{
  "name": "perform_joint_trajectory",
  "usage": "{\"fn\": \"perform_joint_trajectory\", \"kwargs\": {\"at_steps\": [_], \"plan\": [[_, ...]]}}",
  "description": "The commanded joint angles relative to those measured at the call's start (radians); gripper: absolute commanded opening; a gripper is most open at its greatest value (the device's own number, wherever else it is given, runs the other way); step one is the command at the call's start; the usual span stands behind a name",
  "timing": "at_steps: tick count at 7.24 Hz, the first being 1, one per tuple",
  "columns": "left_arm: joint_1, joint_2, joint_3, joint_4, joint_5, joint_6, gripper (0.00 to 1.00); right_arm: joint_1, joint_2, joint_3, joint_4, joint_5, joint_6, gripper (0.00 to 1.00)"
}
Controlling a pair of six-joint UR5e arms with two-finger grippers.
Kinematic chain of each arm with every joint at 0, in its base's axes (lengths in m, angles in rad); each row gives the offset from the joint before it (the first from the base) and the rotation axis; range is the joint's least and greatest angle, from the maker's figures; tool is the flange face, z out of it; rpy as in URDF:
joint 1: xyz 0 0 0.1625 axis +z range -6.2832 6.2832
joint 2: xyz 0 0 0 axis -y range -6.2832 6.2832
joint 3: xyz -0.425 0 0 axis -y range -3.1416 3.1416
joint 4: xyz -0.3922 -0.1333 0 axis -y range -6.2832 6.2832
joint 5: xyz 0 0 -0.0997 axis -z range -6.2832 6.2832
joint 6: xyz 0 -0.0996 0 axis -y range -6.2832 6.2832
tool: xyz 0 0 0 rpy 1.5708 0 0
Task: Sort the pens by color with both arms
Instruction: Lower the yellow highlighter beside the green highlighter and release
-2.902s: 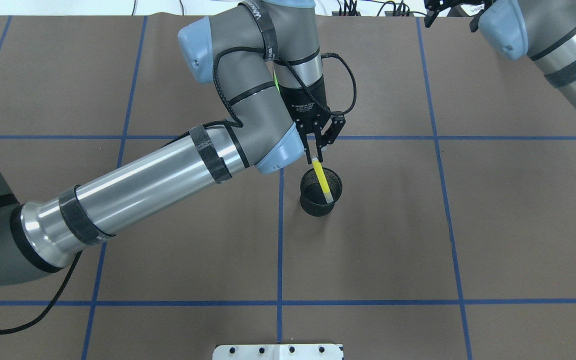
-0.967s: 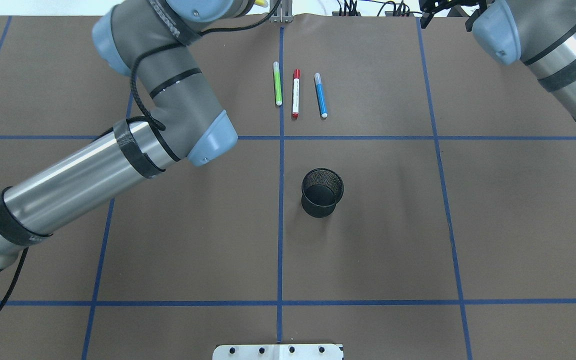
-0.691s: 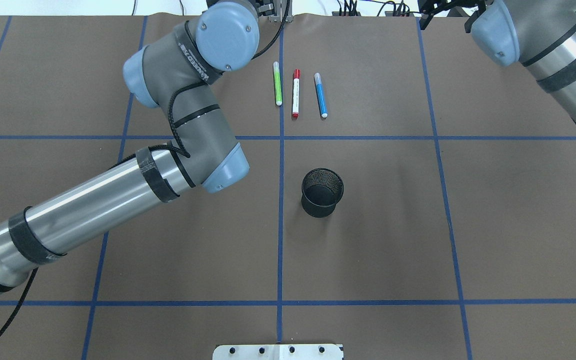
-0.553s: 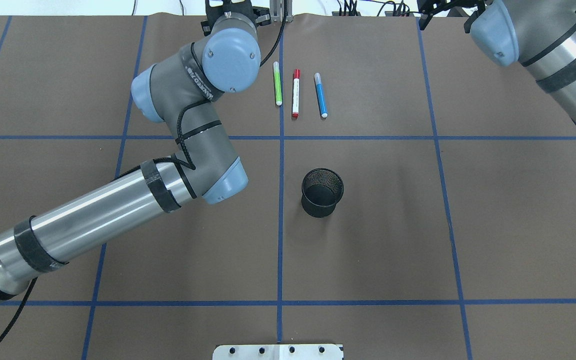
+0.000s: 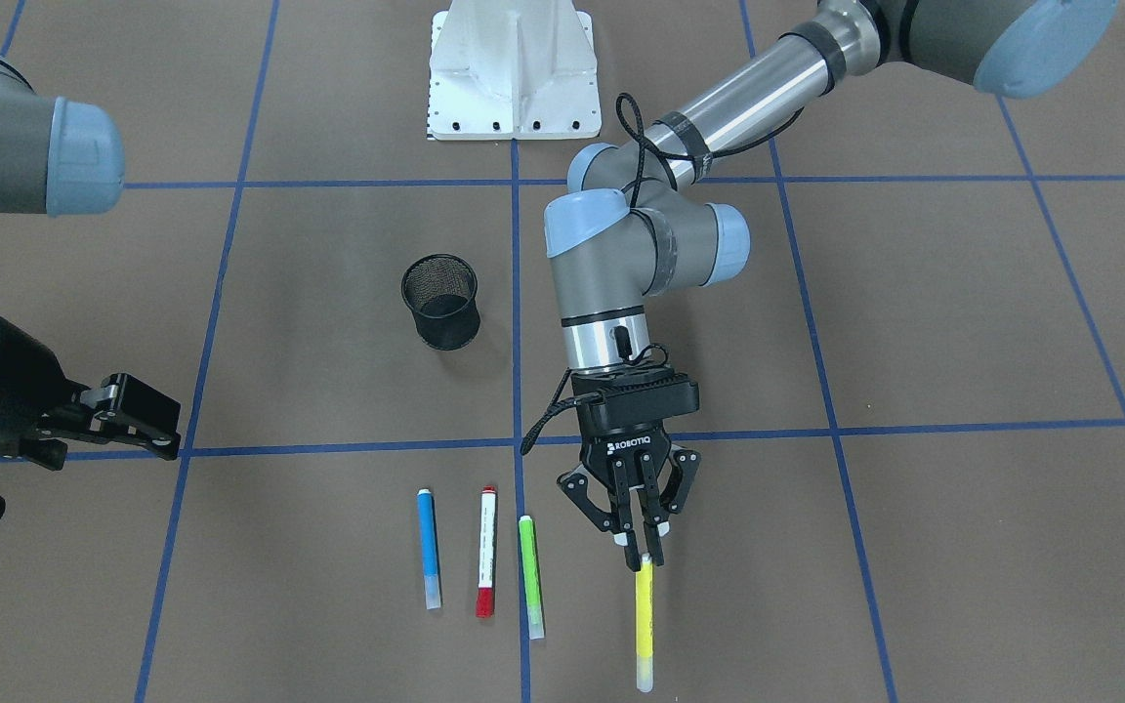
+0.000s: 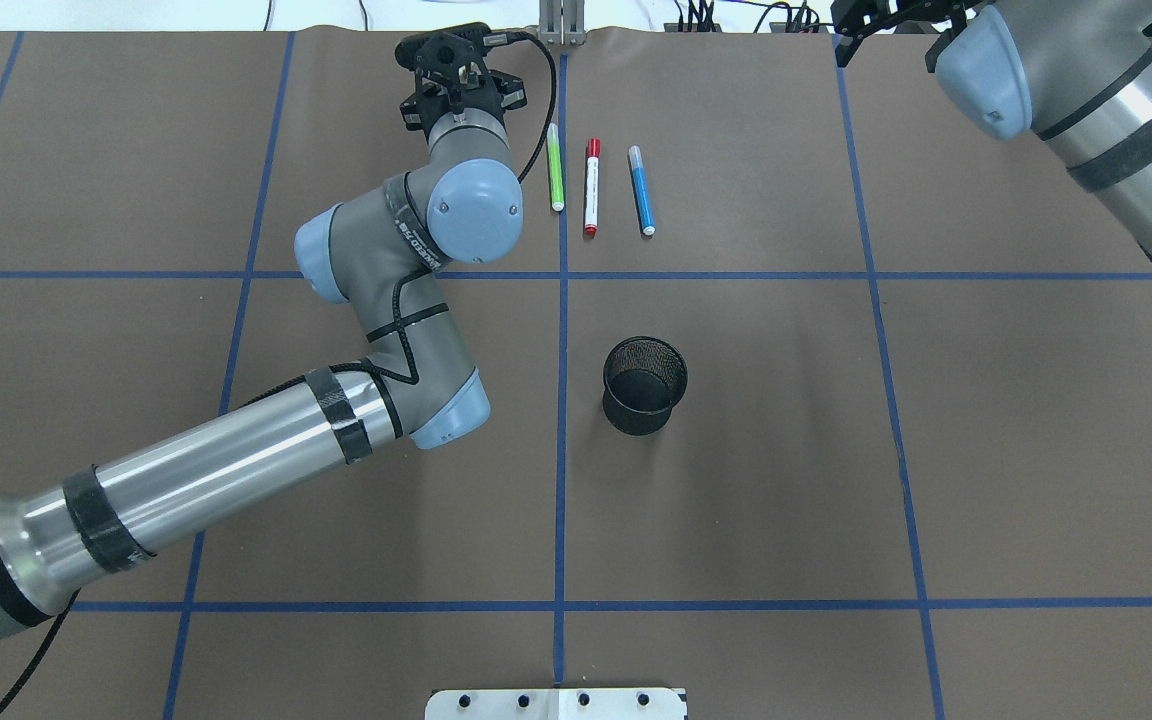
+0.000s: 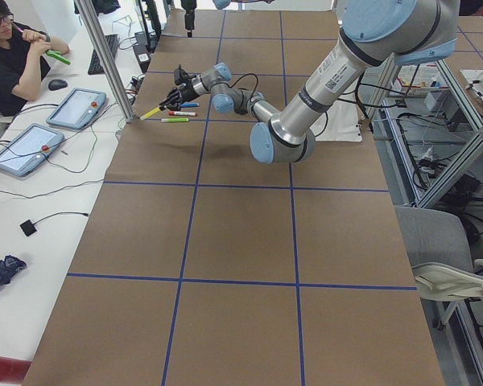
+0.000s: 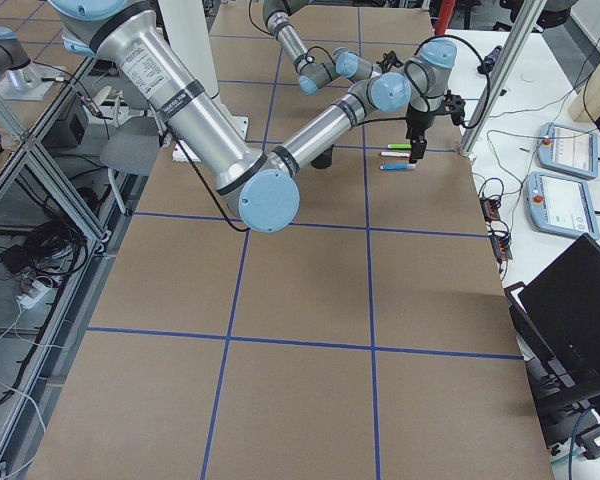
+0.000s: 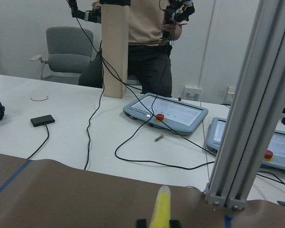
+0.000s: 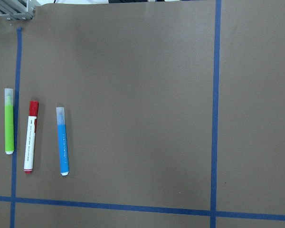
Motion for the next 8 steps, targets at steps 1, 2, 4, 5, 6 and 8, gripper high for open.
{"fn": "perform_joint_trajectory", "kwargs": {"at_steps": [1,2,4,5,6,8], "plan": [[0.033,-0.010,0.061,-0.007,0.041,-0.008,0.00,-0.003,-0.002,0.000,0.001,-0.007,0.001,1.00],[0.045,-0.010,0.061,-0.018,0.044,-0.009,0.00,-0.003,-0.001,0.000,0.001,-0.007,0.001,1.00],[0.046,-0.014,0.061,-0.019,0.044,-0.025,0.00,-0.003,-0.001,0.001,0.001,-0.007,0.001,1.00],[0.046,-0.019,0.081,-0.013,0.046,-0.023,0.00,-0.003,0.001,0.001,0.001,-0.007,0.002,1.00],[0.046,-0.032,0.099,-0.016,0.044,-0.023,0.32,-0.003,-0.001,0.001,0.001,-0.007,0.002,1.00],[0.046,-0.036,0.099,-0.016,0.036,-0.020,1.00,-0.003,-0.001,0.001,0.001,-0.009,0.002,1.00]]}}
